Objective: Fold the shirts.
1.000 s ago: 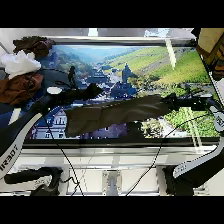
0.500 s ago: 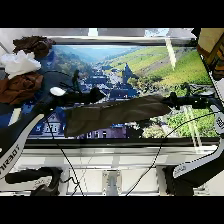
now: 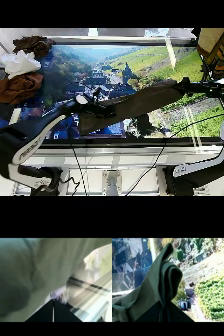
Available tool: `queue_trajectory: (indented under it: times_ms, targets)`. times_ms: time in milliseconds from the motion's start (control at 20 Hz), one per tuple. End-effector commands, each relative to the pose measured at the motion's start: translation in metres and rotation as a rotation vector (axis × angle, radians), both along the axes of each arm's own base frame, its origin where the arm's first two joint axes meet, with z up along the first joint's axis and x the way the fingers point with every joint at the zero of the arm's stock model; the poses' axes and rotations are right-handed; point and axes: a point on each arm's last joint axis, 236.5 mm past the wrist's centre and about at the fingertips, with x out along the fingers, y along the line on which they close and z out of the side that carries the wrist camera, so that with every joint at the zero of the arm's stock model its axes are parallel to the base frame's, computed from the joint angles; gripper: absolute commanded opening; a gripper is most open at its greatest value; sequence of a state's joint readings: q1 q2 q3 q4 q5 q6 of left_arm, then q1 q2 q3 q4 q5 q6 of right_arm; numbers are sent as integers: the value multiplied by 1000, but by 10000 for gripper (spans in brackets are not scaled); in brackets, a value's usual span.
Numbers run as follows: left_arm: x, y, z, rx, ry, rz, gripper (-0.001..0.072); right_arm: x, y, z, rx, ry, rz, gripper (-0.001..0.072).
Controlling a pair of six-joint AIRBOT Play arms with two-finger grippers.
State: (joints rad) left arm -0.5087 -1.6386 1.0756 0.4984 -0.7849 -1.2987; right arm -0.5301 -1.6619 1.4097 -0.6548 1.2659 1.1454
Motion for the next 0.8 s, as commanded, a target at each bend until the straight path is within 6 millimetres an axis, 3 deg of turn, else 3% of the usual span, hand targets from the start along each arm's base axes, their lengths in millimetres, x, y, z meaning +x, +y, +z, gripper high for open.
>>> queue_trajectory:
  times_ms: [0, 200, 300, 550, 750]
  targets:
    - [21, -41, -5, -39, -27, -35, 10, -11, -20, 15, -29, 1, -18, 25]
    - [75, -88, 18, -112, -126, -44, 10, -34, -17, 21, 1, 41, 39, 25]
    - [87, -104, 18, -131, -128, -41, 10, -37, -11, 25, 7, 39, 62, 24]
    - [65, -116, -15, -115, -17, -94, 10, -28, 15, 48, 93, -36, 101, 24]
    - [54, -112, -34, -66, 22, -118, 10, -16, 58, 69, 114, -107, 176, 24]
